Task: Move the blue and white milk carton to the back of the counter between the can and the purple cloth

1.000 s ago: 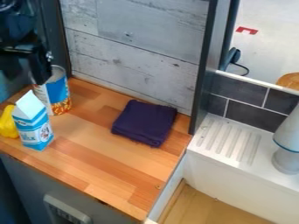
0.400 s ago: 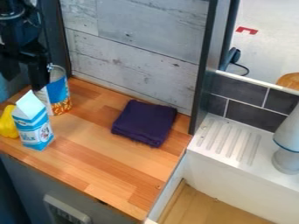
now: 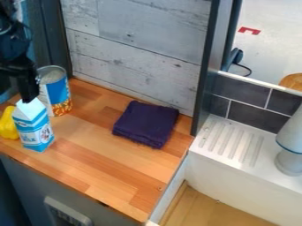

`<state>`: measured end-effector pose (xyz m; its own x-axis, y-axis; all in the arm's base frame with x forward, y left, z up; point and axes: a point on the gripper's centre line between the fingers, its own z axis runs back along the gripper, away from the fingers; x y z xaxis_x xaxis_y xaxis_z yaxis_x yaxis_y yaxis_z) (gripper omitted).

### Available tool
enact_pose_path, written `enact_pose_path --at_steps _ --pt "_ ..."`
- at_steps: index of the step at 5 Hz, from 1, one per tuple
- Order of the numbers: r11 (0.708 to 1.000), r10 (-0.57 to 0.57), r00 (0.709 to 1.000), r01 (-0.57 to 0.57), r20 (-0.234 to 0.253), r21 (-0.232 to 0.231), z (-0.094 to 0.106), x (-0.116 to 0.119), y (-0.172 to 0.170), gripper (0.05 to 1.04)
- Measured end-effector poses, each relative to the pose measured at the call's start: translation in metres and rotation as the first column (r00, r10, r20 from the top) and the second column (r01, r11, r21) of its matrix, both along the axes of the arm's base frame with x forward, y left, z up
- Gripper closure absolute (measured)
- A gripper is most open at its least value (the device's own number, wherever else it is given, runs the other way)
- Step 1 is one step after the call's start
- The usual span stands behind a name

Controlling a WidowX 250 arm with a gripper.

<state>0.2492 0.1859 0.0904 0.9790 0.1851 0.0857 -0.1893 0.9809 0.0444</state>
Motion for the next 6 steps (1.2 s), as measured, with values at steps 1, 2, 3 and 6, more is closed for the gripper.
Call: enact_pose_path --at_steps 1,2,3,6 --pt "1.0 0.007 1.0 -0.007 0.026 -0.003 -0.004 0.001 0.008 0.073" --pt "0.999 0.026 0.994 -0.024 0.104 -0.025 -0.011 -0.001 0.015 0.074" --pt "0.999 0.039 0.991 -0.036 0.126 -0.031 -0.02 0.001 0.017 0.074" --pt "0.997 0.01 0.996 -0.004 0.092 -0.071 -0.044 0.011 0.006 0.109"
